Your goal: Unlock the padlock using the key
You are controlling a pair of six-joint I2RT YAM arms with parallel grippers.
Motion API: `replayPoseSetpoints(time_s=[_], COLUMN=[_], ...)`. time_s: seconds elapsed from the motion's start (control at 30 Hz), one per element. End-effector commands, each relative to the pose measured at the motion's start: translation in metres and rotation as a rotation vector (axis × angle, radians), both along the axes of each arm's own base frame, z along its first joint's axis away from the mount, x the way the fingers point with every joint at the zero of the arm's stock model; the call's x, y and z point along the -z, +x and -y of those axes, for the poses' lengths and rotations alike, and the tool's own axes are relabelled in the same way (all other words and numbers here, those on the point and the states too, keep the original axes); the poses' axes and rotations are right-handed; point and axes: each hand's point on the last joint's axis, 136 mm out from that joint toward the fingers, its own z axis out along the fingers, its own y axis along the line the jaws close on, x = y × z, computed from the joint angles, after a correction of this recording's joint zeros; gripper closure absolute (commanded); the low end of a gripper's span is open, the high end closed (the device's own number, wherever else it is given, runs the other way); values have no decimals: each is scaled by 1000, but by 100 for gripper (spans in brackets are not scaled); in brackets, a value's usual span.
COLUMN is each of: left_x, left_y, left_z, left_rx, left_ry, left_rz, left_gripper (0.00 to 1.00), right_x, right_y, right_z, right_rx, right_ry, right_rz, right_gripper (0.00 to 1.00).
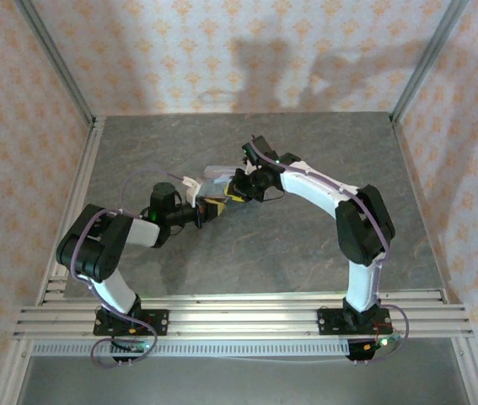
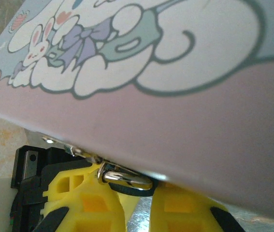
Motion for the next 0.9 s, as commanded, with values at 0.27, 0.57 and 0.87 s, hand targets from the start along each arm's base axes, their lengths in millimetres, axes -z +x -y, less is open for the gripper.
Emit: replayPoseSetpoints(time_s=[0.27, 0.57, 0.87], left_x=[-16, -8, -7], left_y=[5, 10, 14], left_z=[1, -2, -3], left_rx=[-18, -39, -45], left_ry=[-21, -13, -28], left_rz=[72, 32, 8], left_gripper=[100, 100, 100], right_x=[-25, -21, -19], right_y=[2, 2, 2], right_z=[-7, -4, 1], right_rx=[-1, 8, 17], right_ry=[77, 64, 41], right_rz=[31, 34, 50], right_gripper=[95, 95, 95])
